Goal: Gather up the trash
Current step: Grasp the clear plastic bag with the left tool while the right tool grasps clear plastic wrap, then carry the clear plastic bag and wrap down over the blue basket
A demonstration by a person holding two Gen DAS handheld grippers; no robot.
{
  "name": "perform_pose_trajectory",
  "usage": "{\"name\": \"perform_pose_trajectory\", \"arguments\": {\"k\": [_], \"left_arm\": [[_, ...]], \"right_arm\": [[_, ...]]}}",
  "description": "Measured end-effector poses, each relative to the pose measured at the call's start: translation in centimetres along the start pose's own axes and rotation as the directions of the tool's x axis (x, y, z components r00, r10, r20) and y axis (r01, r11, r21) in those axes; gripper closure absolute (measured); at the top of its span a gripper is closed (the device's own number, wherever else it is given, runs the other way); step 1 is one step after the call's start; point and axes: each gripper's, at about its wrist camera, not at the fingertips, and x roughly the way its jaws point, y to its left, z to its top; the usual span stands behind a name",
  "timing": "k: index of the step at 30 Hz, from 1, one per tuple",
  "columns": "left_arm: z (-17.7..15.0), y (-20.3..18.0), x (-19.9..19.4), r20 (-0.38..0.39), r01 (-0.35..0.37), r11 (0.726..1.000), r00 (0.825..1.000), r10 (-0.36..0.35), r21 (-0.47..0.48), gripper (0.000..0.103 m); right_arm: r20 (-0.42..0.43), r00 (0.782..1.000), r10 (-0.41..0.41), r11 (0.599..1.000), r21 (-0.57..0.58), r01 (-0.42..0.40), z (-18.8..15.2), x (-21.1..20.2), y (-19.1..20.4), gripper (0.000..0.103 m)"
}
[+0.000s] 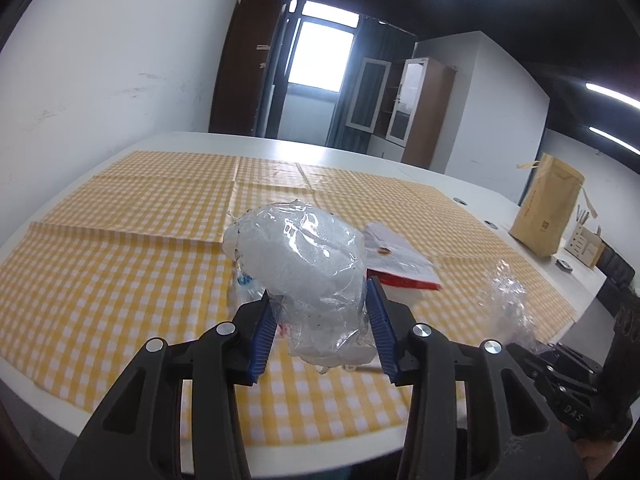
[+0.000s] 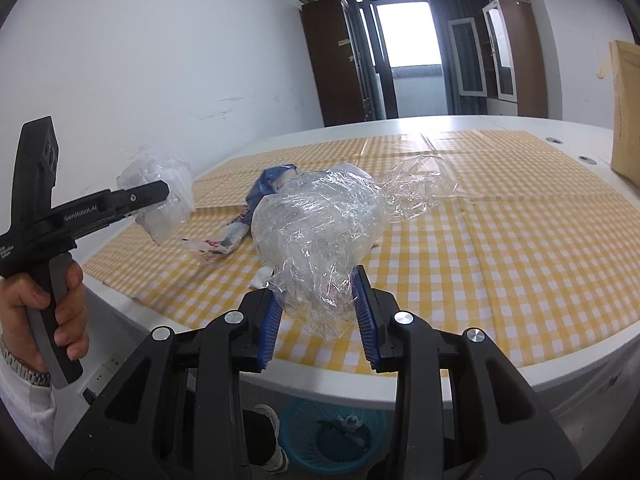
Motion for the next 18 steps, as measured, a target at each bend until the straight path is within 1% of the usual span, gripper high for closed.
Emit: {"name": "perform_pose_trajectory", "arguments": {"k": [6,9,13,18], "left_arm": [[-2.6,-2.3,-3.6,0.016,0.058,0.998,0.998,-0.058,0.039,0.061],[-3.6,-2.8,-4.8,0.014,0.076,0.996,0.997,-0.077,0.054,0.061],[-5.1,-3.3,-6.1,0.001,0.106,0.993,0.994,-0.106,0.055,0.061],[-7.4,-3.7,-7.2,-0.023,0.136,0.989,0.991,-0.135,0.05,0.062]], "right_arm": [[-0.002,1.0,-0.002,0.999,-0.049,0.002,-1.3,-1.9,2.0,0.071],[-0.016,1.0,-0.013,0.998,-0.064,0.012,-2.3,-2.7,2.5,0.071],[-0.029,0.999,-0.025,0.997,-0.08,0.023,-3.3,-3.9,3.0,0.071],[-0.054,0.998,-0.019,0.995,-0.094,0.014,-4.8,-5.6,3.3,0.071]]}}
